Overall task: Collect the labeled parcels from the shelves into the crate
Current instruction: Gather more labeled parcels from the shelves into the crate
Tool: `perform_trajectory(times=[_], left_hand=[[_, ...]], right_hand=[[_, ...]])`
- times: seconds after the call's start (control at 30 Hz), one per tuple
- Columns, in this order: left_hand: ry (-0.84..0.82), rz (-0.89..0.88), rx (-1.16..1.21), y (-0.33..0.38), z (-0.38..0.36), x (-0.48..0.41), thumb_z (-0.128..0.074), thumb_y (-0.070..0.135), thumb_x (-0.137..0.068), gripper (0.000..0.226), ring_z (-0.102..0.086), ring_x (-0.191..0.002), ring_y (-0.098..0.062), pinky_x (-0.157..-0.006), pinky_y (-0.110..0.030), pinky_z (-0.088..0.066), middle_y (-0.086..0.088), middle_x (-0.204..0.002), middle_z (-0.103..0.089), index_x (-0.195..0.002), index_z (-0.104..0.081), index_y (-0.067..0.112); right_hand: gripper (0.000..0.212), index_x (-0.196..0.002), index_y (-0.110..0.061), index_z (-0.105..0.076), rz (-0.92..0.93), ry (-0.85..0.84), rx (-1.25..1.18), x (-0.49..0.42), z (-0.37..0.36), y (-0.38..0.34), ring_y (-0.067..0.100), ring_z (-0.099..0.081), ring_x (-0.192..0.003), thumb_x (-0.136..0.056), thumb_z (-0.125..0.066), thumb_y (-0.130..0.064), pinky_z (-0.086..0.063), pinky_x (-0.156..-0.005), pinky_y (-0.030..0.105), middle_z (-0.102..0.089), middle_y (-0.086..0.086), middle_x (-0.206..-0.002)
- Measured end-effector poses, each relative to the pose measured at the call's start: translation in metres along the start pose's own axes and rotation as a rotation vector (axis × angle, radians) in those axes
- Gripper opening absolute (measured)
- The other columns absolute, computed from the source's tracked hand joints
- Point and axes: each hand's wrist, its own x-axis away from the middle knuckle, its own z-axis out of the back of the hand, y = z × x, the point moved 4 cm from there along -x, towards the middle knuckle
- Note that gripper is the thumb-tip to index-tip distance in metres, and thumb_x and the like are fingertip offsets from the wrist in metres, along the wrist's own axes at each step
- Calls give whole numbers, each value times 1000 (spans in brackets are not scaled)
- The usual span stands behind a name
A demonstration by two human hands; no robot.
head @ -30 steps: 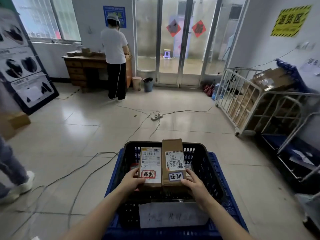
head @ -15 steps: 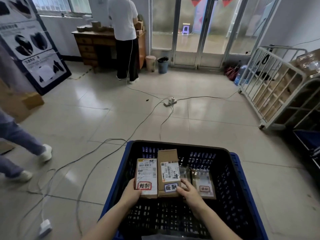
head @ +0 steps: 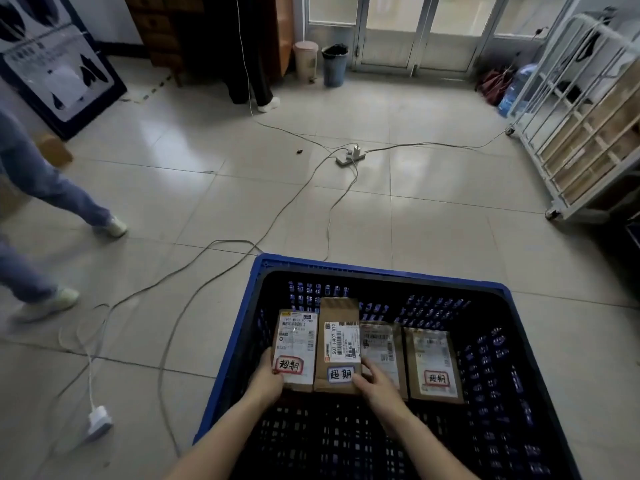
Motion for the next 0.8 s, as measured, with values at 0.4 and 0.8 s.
perform_trajectory(times=[0.4, 0.8], left_hand=[[54, 59, -153, -17, -12, -12, -38, 7, -96, 64, -39, -134, -24, -108, -33, -32, -6, -148, -37, -151, -6, 20], [31, -174, -504, 9, -24, 19, -46, 23, -95, 71, -6, -145, -25, -118, -34, -13, -9, -158, -5, -150, -3, 11]], right_hand=[[52, -142, -20, -29, 40, 33, 85, 7, -5, -9, 21, -35, -133, -95, -50, -22, -34, -106, 36, -37, 1, -145], [57, -147, -13, -20, 131, 88, 324, 43, 9, -23, 21, -28, -139, -97, -45, -24, -28, -109, 31, -28, 7, -151]])
